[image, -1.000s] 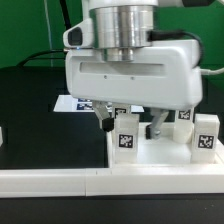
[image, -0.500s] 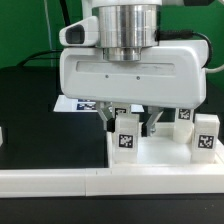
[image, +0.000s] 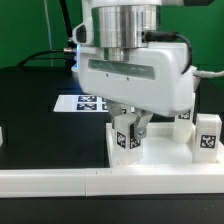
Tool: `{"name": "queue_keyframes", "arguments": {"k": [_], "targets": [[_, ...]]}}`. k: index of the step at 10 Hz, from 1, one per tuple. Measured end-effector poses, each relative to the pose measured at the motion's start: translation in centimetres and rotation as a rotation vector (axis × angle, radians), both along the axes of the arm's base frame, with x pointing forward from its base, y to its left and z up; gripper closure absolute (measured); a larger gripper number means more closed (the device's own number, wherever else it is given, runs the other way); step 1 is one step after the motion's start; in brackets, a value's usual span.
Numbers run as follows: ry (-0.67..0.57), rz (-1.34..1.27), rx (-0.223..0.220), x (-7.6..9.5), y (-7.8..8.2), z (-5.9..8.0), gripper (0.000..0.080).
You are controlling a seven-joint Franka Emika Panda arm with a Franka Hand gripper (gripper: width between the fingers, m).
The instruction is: Assemble square table
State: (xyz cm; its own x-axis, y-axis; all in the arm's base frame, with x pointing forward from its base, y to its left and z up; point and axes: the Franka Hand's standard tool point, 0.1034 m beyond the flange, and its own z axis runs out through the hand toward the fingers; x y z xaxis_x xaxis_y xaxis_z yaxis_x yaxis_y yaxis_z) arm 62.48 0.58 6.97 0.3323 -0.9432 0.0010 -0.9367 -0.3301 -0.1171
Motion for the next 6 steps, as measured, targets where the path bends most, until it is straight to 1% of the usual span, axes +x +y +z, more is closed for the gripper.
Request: {"name": "queue_keyframes", "arguments": {"k": [1, 3, 4, 6], "targets": [[-0.001, -0.154, 0.024, -0.01, 0.01, -0.11, 0.0508], [0.005, -0.415, 0.095, -0.03, 0.13, -0.15, 0.0508], [0.009, -0.528, 0.117, 0.01, 0.34, -0.16, 0.0508], [0.012, -0.695, 0.143, 0.03, 0.24, -0.19, 0.0508]]}}
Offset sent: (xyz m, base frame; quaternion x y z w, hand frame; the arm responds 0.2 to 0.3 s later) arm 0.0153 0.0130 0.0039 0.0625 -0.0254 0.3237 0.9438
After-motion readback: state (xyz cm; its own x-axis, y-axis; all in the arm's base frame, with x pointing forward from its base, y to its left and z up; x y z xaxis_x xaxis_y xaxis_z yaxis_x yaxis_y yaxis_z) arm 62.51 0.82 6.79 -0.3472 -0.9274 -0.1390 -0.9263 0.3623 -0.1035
